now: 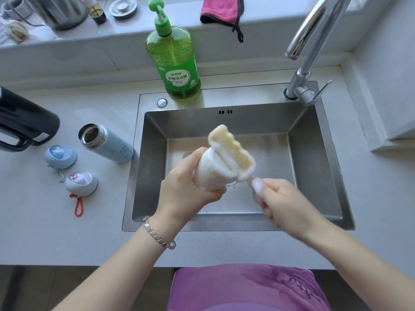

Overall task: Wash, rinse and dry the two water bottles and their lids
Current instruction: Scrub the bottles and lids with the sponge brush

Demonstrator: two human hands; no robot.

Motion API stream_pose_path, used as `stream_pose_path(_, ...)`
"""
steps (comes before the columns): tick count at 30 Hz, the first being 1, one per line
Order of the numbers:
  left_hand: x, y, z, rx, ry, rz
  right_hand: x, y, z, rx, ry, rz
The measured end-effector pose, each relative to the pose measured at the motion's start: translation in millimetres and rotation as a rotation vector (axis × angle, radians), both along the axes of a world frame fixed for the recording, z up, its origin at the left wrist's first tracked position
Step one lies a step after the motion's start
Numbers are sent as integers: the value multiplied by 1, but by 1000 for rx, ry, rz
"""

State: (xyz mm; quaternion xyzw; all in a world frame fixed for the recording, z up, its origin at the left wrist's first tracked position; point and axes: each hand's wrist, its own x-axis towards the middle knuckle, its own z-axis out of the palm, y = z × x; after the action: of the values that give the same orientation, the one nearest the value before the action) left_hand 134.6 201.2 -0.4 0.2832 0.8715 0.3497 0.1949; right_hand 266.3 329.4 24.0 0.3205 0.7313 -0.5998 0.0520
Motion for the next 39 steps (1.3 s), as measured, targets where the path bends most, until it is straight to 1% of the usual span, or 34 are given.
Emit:
stream_pose_path(2,0,3,0,-57,-20,36,1,-8,2,-21,2,101)
stream_pose_path(4,0,7,2,-137,-35,29,0,-12,3,-36,-15,127)
stream_pose_path(5,0,8,2,-148,-25,28,-2,-10,5,-87,-25,92)
stream_pose_path(7,-2,10,5,-104,-17,37,-8,-4,10,-213,-38,14)
stream_pose_path(8,-2,11,5,-85,-14,32,-10,-2,12,-243,-43,-8)
stream_pose_path(12,-2,8,4,-105,19,2,-11,0,8,-243,-62,-68)
stream_pose_path(16,-1,5,6,-62,12,-8,-6,-1,9,-233,-63,-76)
stream_pose_path(18,0,3,7,-53,10,1,3,-7,9,-158,-65,-30)
stream_pose_path(20,1,2,4,-59,-36,22,11,-11,4,-4,-66,7)
stream_pose_path(22,3,3,3,-43,-72,39,8,-9,3,102,-67,7)
stream_pose_path(25,6,5,9,-75,-3,-40,0,-4,2,208,-64,-19)
stream_pose_path(27,2,6,13,-84,30,-45,1,-3,1,240,-55,-22)
stream_pose_path(31,-4,4,11,-24,-38,69,4,-6,1,253,-57,8)
stream_pose_path(35,5,3,15,-69,-18,-9,3,-4,-3,258,-69,-6)
stream_pose_path(39,-4,2,13,-39,-48,96,6,-5,-3,258,-87,18)
